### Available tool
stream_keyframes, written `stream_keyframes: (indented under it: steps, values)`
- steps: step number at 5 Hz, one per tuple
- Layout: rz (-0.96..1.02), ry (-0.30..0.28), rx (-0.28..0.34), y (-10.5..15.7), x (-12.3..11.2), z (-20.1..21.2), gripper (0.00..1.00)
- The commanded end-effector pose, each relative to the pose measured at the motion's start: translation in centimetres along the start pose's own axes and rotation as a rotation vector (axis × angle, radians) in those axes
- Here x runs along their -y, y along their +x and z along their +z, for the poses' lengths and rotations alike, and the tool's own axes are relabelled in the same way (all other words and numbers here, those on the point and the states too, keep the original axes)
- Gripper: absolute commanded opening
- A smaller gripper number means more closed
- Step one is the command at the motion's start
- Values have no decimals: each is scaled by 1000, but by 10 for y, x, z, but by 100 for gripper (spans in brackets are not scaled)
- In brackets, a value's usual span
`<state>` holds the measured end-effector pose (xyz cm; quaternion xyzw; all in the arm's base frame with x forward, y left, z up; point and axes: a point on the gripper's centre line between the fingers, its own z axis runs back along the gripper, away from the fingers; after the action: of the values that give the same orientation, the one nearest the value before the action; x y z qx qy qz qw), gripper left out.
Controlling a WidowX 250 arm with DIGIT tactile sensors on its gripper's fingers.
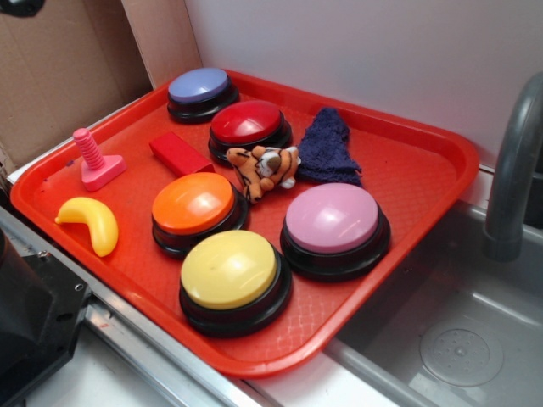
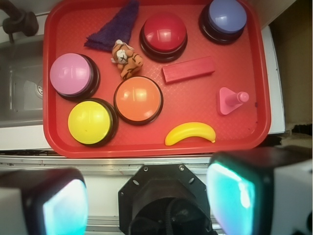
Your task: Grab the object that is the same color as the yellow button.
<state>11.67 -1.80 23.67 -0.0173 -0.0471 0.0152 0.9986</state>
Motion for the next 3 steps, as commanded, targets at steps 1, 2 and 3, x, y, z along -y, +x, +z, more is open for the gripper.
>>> stream_keyframes:
  steps: [1, 2, 3]
  values:
    - [0, 0, 0, 0, 0, 0, 100]
    - [144, -30, -3, 2, -7, -6, 100]
    - [319, -68, 6, 4, -17, -13, 100]
